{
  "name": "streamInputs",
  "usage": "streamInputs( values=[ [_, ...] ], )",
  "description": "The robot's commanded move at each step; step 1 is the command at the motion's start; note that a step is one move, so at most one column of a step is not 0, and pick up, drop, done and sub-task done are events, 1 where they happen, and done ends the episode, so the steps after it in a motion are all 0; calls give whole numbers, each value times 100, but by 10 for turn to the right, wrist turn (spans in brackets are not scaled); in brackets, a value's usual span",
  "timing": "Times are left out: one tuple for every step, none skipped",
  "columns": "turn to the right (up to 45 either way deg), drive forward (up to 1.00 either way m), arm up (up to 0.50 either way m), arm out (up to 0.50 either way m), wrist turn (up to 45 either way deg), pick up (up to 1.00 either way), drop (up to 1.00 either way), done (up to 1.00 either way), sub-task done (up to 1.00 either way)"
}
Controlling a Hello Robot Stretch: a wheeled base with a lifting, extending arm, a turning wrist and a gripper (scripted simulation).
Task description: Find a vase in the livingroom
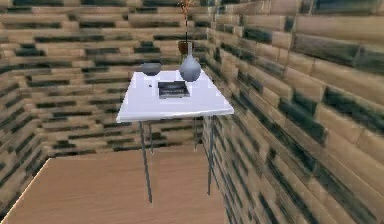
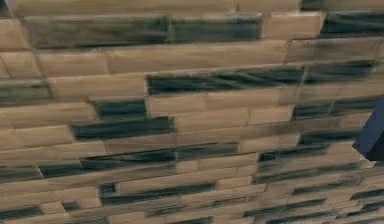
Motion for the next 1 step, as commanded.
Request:
streamInputs(
  values=[
    [0,0,0,0,0,0,0,100,0]
  ],
)
